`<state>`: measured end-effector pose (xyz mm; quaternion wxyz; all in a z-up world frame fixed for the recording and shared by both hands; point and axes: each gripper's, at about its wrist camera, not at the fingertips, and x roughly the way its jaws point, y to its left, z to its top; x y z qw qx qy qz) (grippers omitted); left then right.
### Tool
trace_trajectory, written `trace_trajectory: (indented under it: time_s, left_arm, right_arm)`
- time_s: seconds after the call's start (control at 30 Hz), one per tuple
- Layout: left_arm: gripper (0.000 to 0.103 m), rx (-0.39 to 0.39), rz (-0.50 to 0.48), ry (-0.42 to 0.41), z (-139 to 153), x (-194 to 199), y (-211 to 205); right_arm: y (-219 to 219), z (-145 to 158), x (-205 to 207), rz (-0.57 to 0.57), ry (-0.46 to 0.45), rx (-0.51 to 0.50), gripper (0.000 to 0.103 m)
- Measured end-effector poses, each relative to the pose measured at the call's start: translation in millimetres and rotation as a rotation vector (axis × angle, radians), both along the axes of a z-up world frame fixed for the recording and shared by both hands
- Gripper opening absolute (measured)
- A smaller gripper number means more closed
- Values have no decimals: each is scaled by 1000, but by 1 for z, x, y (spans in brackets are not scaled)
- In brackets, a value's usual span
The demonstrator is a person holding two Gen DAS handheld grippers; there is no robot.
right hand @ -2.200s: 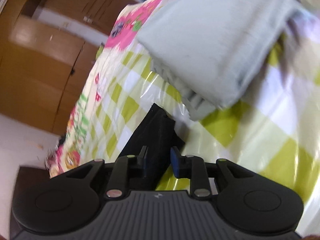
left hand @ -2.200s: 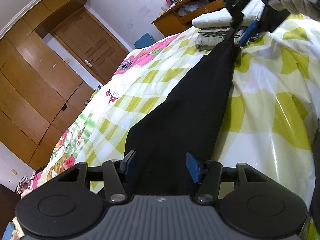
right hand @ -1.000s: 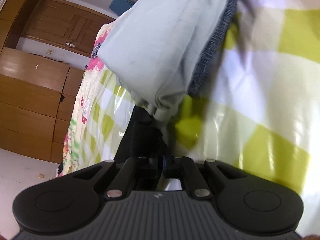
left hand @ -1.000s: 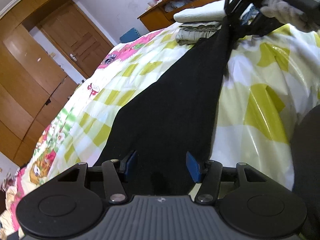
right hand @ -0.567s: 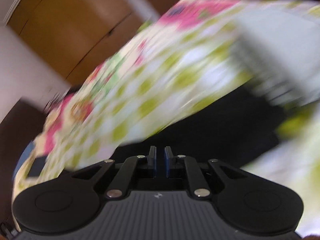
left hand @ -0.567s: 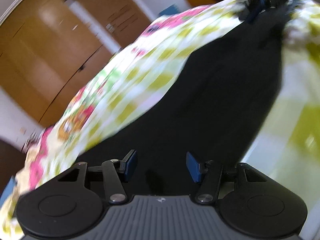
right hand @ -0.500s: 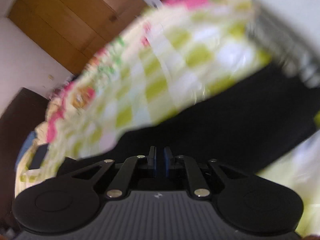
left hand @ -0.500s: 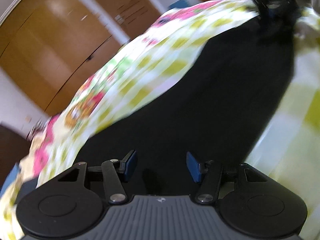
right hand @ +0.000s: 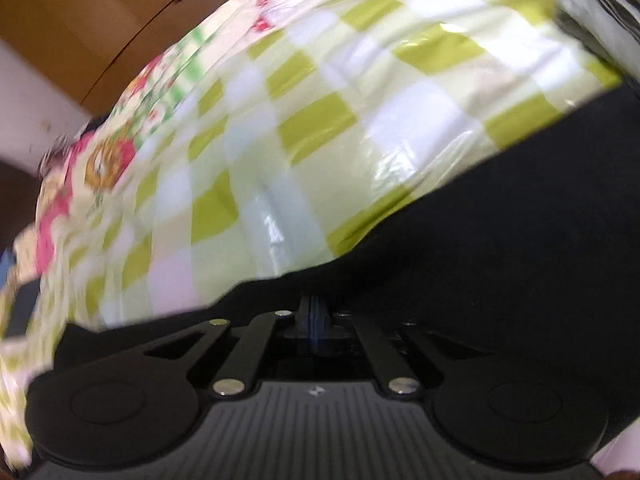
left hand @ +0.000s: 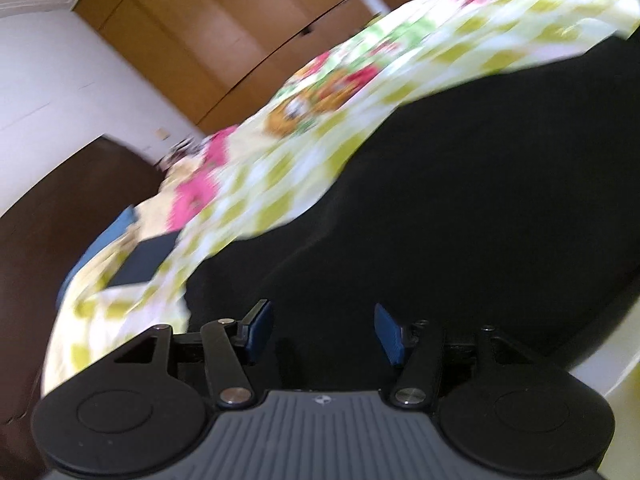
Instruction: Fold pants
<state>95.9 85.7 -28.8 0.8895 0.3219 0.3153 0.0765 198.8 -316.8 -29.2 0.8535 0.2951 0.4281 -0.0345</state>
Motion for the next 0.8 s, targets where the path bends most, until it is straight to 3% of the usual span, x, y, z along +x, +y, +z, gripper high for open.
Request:
trace_trajectory:
  time_s: [0.03,0.07,0.13,0.33,0.43,0.53,0.57,0.67,0.8]
  left_arm:
    - [73,-2,17,-6,1,-3,11]
    - [74,6,27,-12,1,-4,18]
    - [78,23,45,-28,2,-6,30]
    - [81,-12,166,-32,7,-19,75]
    - [81,-46,193,-1,6,-35,89]
    - [81,-35,169,-29,16,-49,94]
    - [81,-43,167,-40,21,-49,97]
    - [81,-60,192,-104,37,-45,108]
    - [81,-81,238,-140,35,-21,122]
  right_arm:
    - [13,12,-3,30,-28,-74,12]
    - [29,24,-6,73,-62,-148,13]
    - [61,38,-11,166,-122,-182,13]
    - [193,47,27,531,-142,-17,13]
    - [274,44,35,736,-142,16,13]
    - [341,46,33,917,-180,76,13]
    - [360,45,34,949,-184,82,17]
    - [397,36,28,1032,-159,111,17]
    - [421,5,21,1057,-43,131,19]
